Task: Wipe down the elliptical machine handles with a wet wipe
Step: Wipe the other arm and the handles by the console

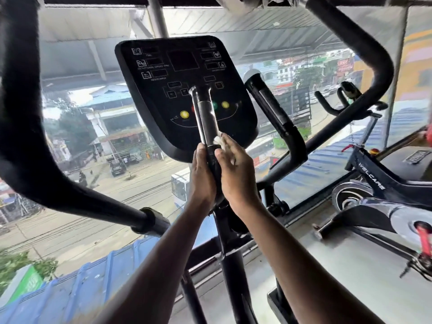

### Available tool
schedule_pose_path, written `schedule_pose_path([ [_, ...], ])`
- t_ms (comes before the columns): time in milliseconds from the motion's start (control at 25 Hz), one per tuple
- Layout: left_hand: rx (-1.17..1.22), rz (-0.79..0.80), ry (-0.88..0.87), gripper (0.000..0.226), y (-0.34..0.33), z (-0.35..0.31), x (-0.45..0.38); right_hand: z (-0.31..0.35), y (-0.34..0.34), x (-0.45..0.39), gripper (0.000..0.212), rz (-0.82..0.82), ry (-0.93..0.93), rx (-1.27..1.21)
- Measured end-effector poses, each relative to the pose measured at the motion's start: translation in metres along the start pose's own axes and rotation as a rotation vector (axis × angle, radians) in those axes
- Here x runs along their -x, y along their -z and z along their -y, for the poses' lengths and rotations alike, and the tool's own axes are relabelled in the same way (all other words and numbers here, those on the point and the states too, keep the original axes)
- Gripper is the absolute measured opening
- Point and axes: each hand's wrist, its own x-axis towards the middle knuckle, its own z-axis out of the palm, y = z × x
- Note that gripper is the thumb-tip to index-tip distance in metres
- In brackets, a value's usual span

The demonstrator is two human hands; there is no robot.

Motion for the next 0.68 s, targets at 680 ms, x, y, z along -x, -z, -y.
schedule_pose_path([
  [680,0.224,0.286,0.130,0.058,0.003,-0.006,0.015,-0.054,0.009,0.051,0.041,-0.083,0.677,0.549],
])
